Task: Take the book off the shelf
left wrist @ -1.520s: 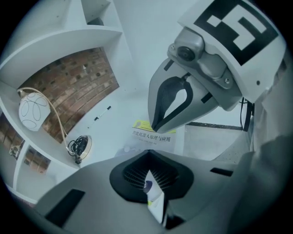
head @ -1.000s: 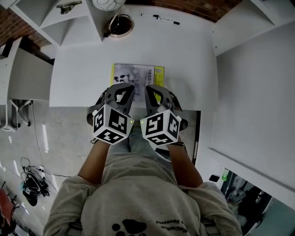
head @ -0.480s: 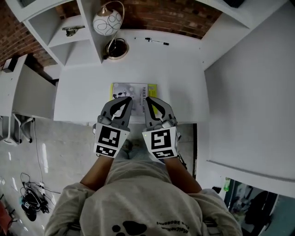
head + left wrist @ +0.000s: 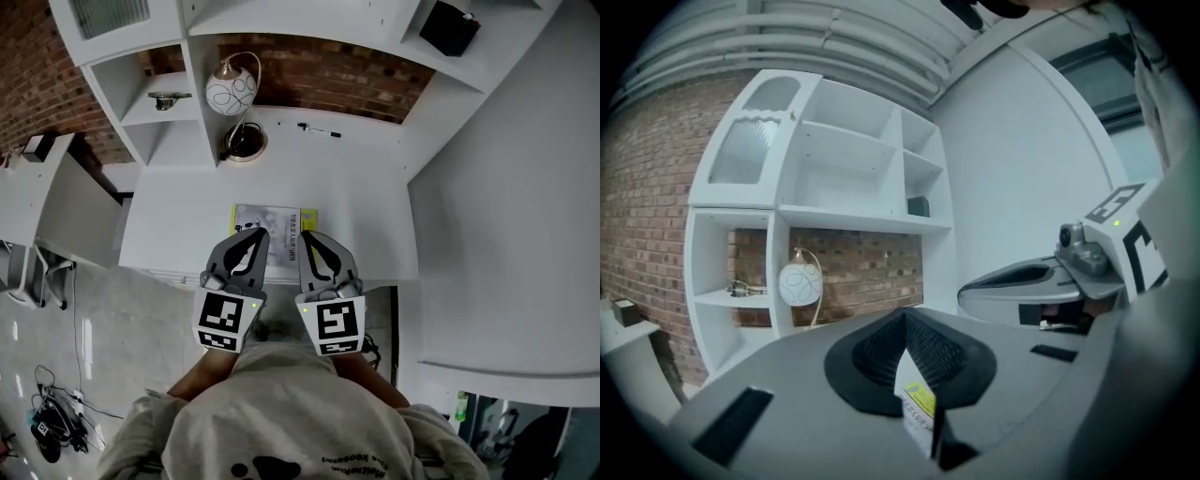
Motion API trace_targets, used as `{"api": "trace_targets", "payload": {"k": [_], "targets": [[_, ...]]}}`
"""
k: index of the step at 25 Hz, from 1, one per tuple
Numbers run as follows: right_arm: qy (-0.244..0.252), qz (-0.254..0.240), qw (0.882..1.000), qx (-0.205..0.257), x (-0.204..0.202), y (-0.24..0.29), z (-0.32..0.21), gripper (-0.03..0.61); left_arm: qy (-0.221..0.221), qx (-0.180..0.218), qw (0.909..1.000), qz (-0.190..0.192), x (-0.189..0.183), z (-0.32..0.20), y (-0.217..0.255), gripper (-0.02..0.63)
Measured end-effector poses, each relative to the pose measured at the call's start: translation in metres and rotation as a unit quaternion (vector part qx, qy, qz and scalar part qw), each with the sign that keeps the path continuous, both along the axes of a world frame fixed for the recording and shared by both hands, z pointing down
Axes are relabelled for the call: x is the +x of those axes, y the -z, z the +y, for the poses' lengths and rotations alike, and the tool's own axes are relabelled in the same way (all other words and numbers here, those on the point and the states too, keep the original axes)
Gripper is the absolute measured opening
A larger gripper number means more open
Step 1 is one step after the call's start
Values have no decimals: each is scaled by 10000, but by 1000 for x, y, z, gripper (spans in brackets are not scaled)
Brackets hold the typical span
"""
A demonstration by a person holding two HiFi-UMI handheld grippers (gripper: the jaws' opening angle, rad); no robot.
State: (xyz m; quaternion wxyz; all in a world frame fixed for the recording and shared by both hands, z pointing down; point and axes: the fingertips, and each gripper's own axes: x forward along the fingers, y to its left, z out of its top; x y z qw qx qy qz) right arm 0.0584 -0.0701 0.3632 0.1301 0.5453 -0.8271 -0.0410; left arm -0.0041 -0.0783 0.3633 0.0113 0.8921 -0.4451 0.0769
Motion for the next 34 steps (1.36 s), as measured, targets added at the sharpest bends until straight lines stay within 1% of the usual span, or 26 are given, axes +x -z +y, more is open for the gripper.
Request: {"api": "trace_targets", "payload": {"k": [3,5,9,13,19,24,34], "targets": [[56,-251,9997,52,1,6,13,17,71,95,9999,14,-1,9,6,9],[132,-336,9993,77,-1,5,22,17,102,153,9998,25,-1,16,9,9],[291,-233,9993,52,-6,7,36,17,115,238,9996,22,3,30,8,9],[277,-222,9993,128,-1,6,39,17,99,165,9998,64,8,38,-1,9],[187,-220,9993,238,7,8,39,17,44,329,9994,-37,10,38,-1,9],[210,-208,9993,220,3,3,38,17,-36,258,9996,-51,11,38,-8,9],[232,-222,9992,235,-7,6,27,17,-6,288,9996,-31,1,25,-2,9]]}}
